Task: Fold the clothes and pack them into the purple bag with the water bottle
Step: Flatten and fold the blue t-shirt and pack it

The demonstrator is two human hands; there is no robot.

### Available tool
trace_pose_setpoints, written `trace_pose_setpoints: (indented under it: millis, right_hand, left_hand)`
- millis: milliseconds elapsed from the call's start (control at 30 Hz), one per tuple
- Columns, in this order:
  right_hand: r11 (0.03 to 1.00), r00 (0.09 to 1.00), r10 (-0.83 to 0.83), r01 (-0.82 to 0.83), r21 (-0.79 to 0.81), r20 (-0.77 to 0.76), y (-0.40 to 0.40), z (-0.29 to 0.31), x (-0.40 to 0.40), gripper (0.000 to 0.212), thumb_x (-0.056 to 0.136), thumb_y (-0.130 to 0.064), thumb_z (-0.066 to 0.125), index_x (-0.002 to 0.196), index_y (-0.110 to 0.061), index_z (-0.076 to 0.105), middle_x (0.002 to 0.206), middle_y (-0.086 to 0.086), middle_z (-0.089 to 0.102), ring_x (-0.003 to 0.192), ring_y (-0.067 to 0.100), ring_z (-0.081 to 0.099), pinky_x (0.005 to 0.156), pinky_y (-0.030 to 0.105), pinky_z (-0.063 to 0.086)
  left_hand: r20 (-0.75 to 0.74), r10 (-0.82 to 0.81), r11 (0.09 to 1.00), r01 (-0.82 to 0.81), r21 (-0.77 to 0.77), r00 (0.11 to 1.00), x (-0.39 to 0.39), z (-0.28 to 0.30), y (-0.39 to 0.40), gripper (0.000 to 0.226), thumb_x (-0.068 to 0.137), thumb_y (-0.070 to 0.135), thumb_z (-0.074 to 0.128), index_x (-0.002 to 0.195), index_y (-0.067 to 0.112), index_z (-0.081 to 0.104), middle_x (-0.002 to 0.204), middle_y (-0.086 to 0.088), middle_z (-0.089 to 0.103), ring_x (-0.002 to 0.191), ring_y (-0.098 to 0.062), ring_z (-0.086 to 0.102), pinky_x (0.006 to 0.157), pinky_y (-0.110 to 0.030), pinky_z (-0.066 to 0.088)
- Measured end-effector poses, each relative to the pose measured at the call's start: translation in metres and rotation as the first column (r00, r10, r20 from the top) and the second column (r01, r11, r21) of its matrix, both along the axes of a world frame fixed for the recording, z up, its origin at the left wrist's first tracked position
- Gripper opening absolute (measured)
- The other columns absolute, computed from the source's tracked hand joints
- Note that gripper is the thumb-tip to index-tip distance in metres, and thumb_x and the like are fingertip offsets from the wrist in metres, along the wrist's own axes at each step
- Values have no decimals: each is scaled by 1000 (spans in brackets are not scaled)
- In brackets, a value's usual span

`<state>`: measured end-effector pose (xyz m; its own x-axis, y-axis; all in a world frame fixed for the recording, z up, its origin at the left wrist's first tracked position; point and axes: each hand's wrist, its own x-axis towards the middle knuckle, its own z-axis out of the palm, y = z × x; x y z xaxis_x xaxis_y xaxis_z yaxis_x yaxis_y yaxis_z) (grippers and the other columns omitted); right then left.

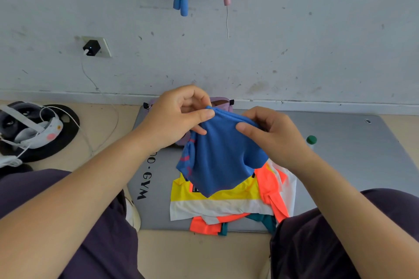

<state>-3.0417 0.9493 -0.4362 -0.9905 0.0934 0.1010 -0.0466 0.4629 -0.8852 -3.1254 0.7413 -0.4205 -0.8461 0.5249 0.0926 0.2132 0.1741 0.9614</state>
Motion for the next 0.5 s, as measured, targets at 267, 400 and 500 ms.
trace_pose_setpoints:
  millis: [267, 400, 500]
  right_hand:
    - [999, 999, 43, -43, -25, -10, -3, -2, 0, 10, 86, -11, 70, 83, -19, 66, 76, -3, 68, 68, 6, 60, 63, 18, 47]
    - [989, 992, 97, -104, -100, -79, -7, -3, 2, 25, 87, -6, 68, 96, -25, 56, 78, -5, 63, 72, 14, 61, 66, 22, 49]
    - [989, 979, 139, -146, -36, -150, -9, -3, 3, 25, 85, -8, 66, 95, -30, 57, 88, -11, 61, 81, 23, 59, 77, 35, 51]
  left_hand:
    - [-22, -97, 967, 89, -238, 995, -1, -3, 1, 17, 78, 19, 80, 91, 25, 72, 87, 1, 74, 72, -8, 68, 75, -31, 57]
    - [-149, -39, 965, -1, -262, 988, 1, -6, 2, 5, 83, 27, 76, 79, 30, 74, 74, -3, 72, 56, -7, 61, 63, -31, 53]
    - [-178, 3, 978, -39, -203, 984, 0, -6, 2, 5, 83, 28, 76, 79, 31, 74, 68, 2, 69, 53, -5, 60, 55, -21, 49]
